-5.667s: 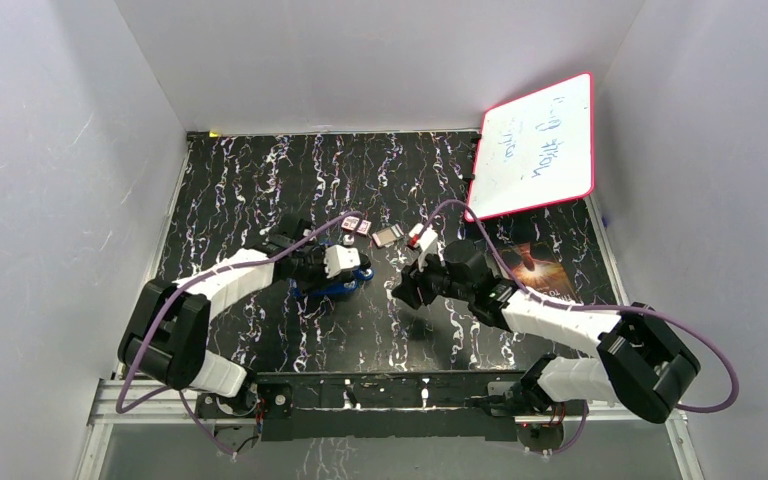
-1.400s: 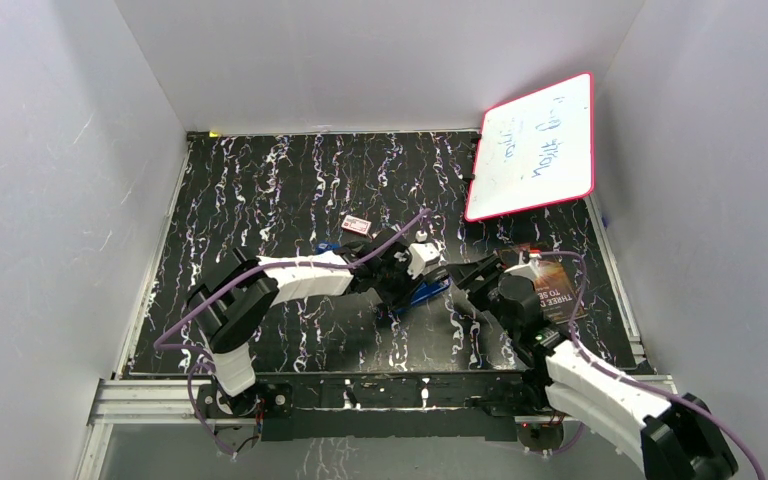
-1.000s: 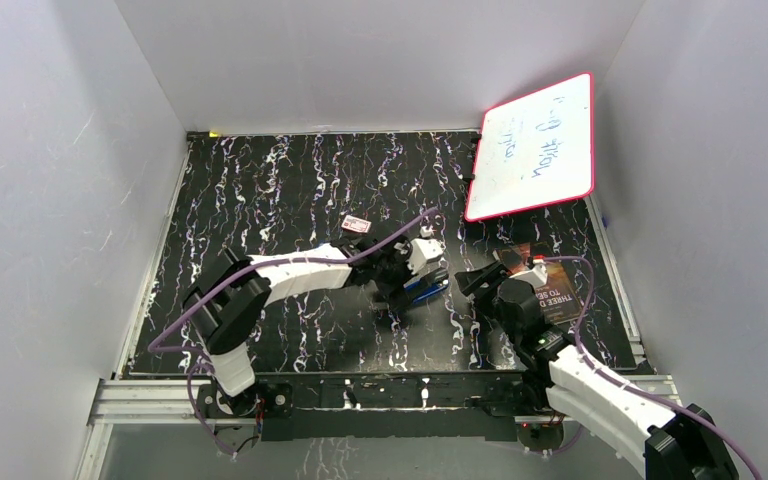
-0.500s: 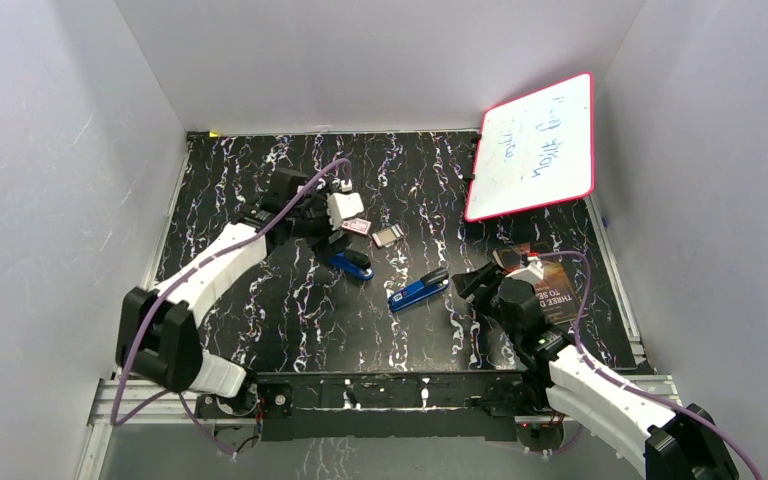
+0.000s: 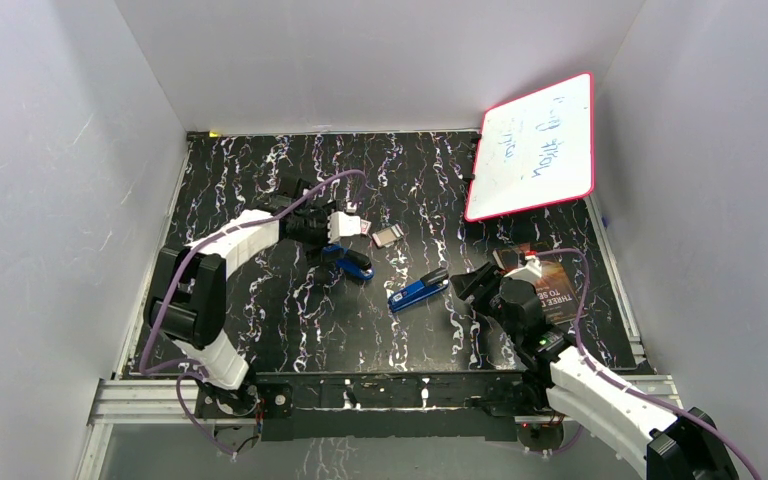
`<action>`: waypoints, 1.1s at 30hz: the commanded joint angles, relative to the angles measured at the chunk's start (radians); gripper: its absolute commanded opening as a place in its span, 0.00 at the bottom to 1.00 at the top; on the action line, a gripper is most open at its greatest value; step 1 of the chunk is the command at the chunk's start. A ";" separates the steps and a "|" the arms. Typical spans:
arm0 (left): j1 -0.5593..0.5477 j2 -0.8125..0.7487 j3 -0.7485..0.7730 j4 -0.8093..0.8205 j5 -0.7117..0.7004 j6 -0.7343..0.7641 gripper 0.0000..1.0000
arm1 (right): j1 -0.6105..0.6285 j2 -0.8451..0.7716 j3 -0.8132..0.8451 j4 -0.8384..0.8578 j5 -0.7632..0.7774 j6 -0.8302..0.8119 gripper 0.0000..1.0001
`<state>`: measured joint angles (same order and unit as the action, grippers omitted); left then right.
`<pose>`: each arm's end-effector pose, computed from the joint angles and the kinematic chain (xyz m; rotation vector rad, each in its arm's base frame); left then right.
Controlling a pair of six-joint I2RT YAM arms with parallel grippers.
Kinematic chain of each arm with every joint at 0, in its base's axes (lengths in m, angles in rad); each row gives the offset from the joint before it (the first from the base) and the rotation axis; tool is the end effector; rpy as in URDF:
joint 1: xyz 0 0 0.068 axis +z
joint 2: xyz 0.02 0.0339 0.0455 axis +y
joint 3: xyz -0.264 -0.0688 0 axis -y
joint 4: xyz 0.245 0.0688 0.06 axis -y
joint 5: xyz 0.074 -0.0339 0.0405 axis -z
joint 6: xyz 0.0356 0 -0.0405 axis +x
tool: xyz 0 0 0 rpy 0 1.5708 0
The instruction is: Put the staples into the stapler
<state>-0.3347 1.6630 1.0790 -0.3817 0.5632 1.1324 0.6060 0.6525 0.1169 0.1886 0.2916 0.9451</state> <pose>0.3158 -0.1300 0.2057 1.7356 1.6078 -0.3425 0.1317 0.0788 0.1636 0.5320 1.9056 0.7605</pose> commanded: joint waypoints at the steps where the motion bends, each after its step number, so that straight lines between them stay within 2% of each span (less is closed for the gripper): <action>1: 0.013 0.032 0.022 0.059 0.035 0.053 0.76 | -0.002 -0.011 0.039 0.024 0.007 -0.016 0.74; 6: 0.013 0.073 0.012 0.046 0.019 0.046 0.73 | -0.002 -0.008 0.040 0.026 0.002 -0.014 0.75; 10: 0.013 0.103 0.019 0.023 -0.012 0.002 0.65 | -0.002 -0.009 0.047 0.022 -0.007 -0.020 0.74; 18: 0.010 0.092 0.006 0.015 -0.033 -0.157 0.36 | -0.002 -0.022 0.062 0.003 0.007 -0.026 0.75; 28: -0.061 0.005 -0.037 0.064 -0.139 -0.492 0.00 | -0.002 0.013 0.136 -0.001 0.043 -0.081 0.75; 33: -0.160 -0.036 -0.105 0.110 -0.247 -0.692 0.02 | -0.002 0.118 0.191 0.095 0.014 -0.071 0.75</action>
<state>-0.4179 1.7016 1.0153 -0.2852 0.3885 0.6453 0.6060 0.7055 0.2264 0.1719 0.3077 0.8856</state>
